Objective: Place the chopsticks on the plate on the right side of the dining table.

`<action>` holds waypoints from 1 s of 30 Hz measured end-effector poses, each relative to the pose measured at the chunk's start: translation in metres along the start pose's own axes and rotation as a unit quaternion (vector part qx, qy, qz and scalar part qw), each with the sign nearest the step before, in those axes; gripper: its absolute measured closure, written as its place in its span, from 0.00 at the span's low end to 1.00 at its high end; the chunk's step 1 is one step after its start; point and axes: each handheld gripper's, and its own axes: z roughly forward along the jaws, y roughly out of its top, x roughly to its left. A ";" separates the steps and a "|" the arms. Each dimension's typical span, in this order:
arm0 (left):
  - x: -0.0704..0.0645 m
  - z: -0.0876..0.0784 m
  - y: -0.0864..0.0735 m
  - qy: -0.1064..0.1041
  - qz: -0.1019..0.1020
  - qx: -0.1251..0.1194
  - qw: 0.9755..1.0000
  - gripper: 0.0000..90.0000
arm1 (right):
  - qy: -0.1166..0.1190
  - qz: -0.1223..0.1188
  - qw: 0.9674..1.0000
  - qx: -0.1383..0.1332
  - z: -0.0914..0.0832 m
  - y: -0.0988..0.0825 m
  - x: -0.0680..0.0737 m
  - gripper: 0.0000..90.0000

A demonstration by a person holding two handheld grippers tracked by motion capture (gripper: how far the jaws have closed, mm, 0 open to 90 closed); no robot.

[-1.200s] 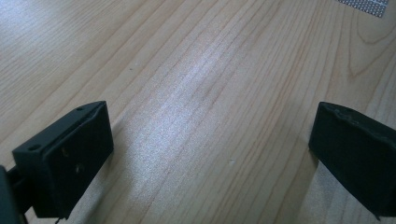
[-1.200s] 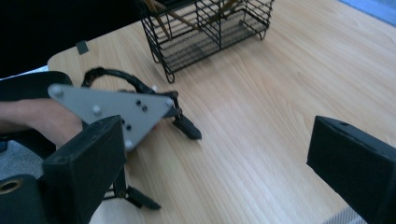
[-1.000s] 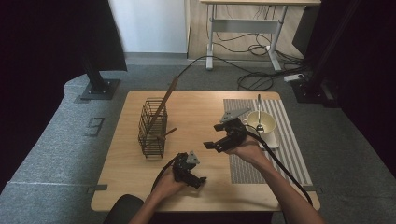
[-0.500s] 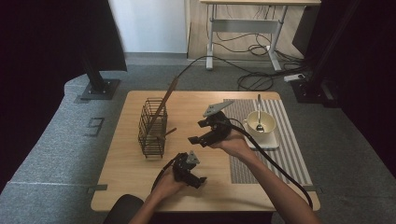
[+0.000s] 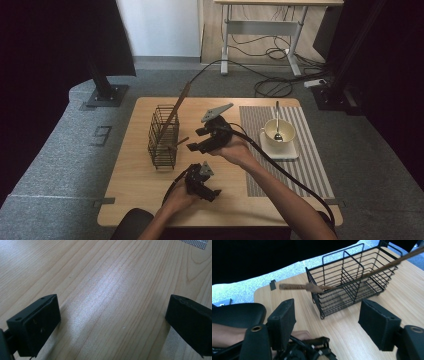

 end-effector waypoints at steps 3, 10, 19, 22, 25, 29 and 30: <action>0.000 0.000 0.000 0.000 -0.001 -0.001 1.000 0.00 | -0.002 -0.004 1.000 0.005 0.008 0.005 0.002 0.37; 0.000 0.000 0.000 0.001 0.000 0.002 1.000 0.00 | -0.007 -0.010 1.000 0.008 0.023 0.010 0.002 0.52; 0.000 0.000 0.000 0.000 -0.002 0.000 1.000 0.00 | -0.011 -0.017 1.000 0.003 0.035 0.009 0.003 0.72; 0.000 0.000 0.000 0.000 -0.002 0.000 1.000 0.00 | -0.010 -0.020 1.000 -0.001 0.036 0.009 0.003 0.81; 0.000 0.000 0.000 0.000 -0.002 -0.001 1.000 0.00 | -0.006 -0.023 1.000 -0.002 0.037 0.009 0.004 0.89; 0.000 0.000 0.000 0.000 -0.002 -0.002 1.000 0.00 | -0.006 -0.030 1.000 -0.002 0.036 0.009 0.005 0.91; 0.000 0.000 0.000 0.000 -0.002 -0.002 1.000 0.00 | -0.005 -0.030 1.000 -0.002 0.035 0.009 0.005 0.91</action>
